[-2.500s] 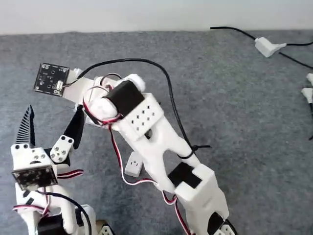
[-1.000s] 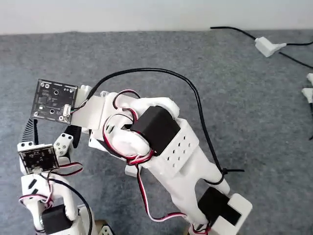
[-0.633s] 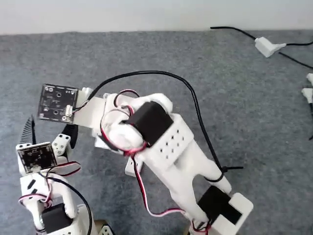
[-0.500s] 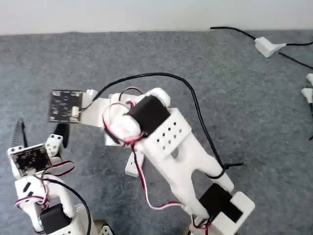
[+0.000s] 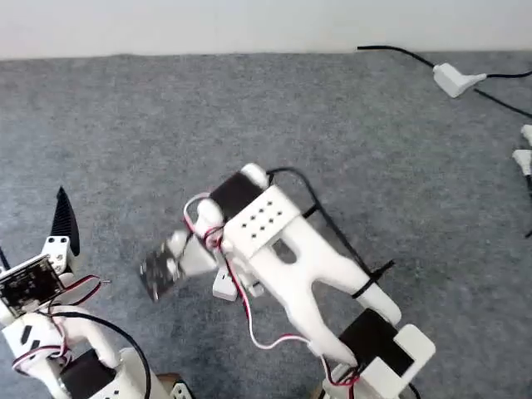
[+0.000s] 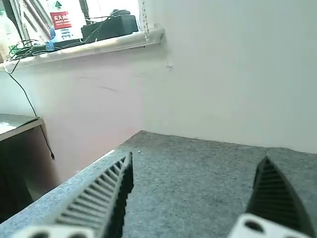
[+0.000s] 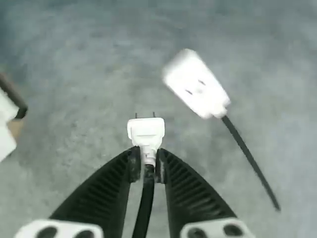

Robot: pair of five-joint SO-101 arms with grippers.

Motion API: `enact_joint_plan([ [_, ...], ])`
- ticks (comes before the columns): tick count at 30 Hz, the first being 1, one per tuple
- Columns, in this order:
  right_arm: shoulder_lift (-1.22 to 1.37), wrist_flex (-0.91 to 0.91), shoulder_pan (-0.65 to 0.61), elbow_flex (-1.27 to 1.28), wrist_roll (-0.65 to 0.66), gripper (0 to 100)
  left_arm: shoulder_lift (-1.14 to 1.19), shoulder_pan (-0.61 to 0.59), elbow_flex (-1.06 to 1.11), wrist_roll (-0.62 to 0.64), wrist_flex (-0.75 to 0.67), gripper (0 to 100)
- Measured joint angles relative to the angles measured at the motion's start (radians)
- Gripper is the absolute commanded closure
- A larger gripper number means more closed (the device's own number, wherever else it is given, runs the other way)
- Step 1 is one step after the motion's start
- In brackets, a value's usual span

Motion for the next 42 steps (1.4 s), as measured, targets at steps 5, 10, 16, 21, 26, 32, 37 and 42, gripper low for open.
enact_joint_plan([
  [5,-0.002,0.000,-0.034,0.017,0.084,99.1,0.000,0.000,0.000,0.000,-0.005,63],
  [10,-0.002,0.000,-0.037,0.015,0.144,99.1,0.000,-0.020,0.000,-0.020,-0.043,63],
  [16,-0.002,0.000,-0.037,-0.064,0.170,99.1,0.000,-0.018,-0.060,-0.021,-0.069,63],
  [21,-0.002,0.000,-0.055,-0.110,0.199,99.0,0.000,-0.055,-0.172,-0.021,-0.071,63],
  [26,-0.002,0.000,-0.068,-0.115,0.238,99.0,0.000,-0.112,-0.285,-0.021,-0.074,63],
  [32,0.095,0.000,-0.072,-0.133,0.264,99.0,0.000,-0.135,-0.344,-0.021,-0.074,63],
  [37,0.170,0.000,-0.074,-0.230,0.264,99.0,0.000,-0.135,-0.384,-0.021,-0.074,63],
  [42,0.232,0.000,-0.074,-0.287,0.290,99.0,0.000,-0.135,-0.404,-0.021,-0.074,63],
])
